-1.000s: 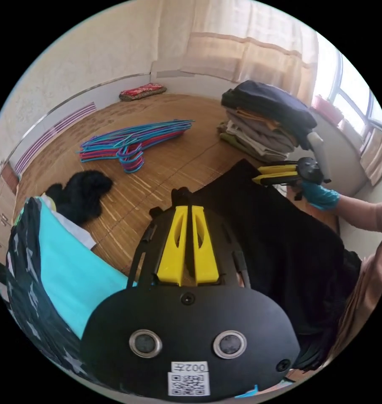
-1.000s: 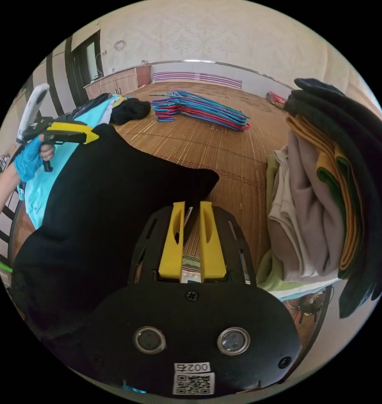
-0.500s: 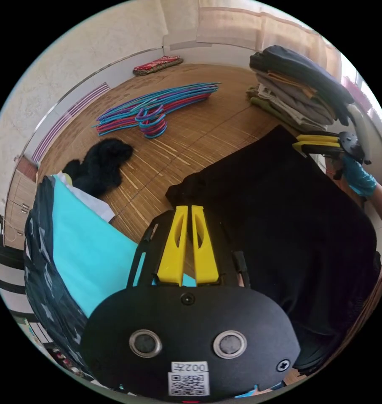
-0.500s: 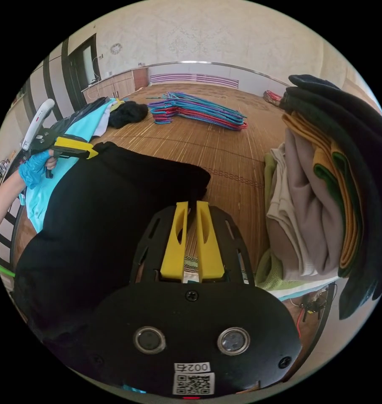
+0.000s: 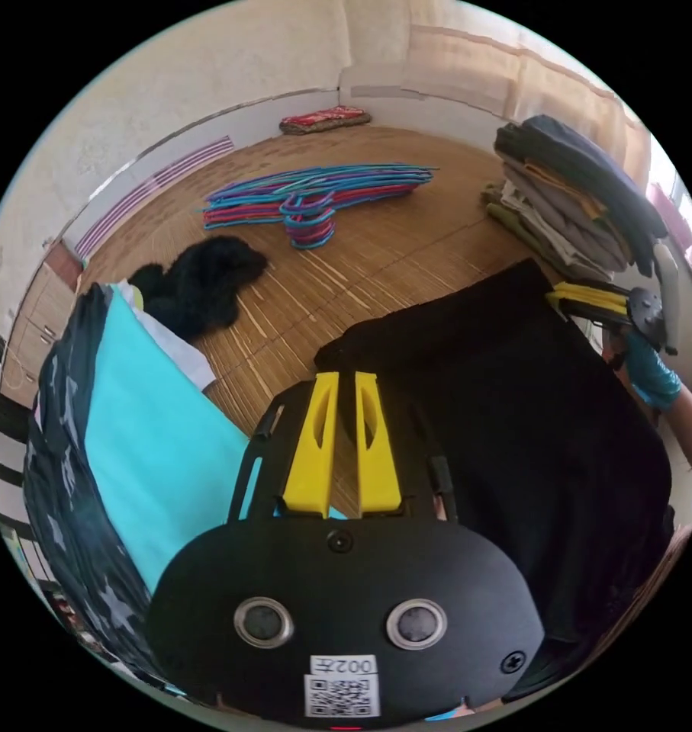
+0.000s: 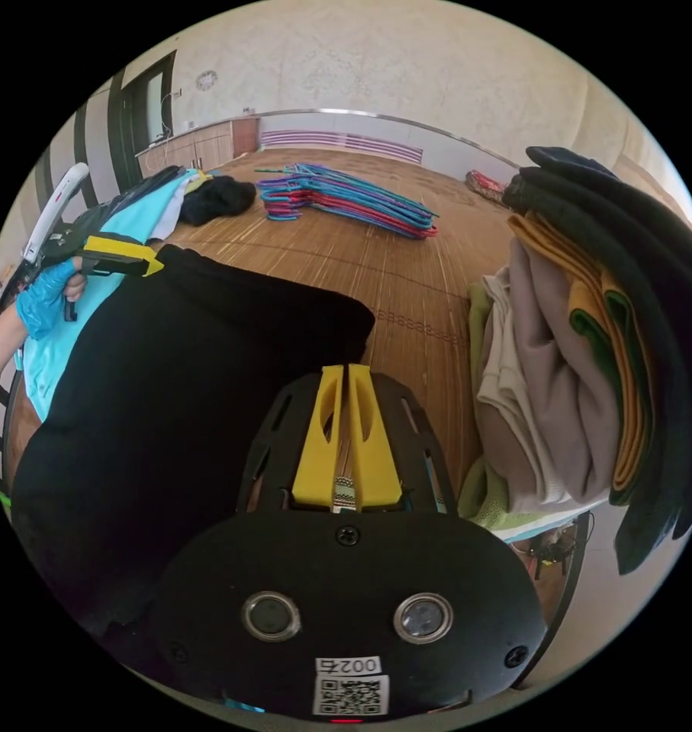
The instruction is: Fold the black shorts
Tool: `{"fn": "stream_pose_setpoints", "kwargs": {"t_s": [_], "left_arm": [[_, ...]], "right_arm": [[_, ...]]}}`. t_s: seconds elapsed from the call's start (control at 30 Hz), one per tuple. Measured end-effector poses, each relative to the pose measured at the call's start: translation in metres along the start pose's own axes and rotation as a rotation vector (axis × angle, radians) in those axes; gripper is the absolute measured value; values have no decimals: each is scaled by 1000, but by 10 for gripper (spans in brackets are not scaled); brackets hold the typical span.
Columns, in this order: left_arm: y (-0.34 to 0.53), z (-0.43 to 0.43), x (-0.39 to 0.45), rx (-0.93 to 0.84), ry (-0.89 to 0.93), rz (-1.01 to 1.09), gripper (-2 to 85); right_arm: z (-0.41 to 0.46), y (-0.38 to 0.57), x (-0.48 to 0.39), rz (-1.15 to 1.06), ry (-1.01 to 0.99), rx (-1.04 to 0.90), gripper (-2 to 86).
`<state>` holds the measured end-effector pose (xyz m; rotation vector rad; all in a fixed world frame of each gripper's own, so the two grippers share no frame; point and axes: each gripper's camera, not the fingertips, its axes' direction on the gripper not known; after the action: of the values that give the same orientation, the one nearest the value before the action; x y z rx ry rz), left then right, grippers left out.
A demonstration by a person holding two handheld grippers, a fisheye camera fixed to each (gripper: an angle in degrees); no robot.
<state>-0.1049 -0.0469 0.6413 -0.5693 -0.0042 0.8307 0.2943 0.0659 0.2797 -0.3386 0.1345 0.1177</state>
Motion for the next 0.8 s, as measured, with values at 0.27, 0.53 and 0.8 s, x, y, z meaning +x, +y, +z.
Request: {"fn": "stream_pose_setpoints", "kwargs": {"t_s": [0.27, 0.53, 0.8], "left_arm": [[25, -37, -18, 89, -6, -121, 11], [25, -36, -10, 80, 78, -135, 57], [31, -30, 8, 34, -70, -70, -7]], "right_arm": [[-13, -2, 21, 56, -74, -29, 49], [-22, -9, 39, 156, -165, 23, 83], [-23, -9, 33, 120, -66, -10, 2]]}}
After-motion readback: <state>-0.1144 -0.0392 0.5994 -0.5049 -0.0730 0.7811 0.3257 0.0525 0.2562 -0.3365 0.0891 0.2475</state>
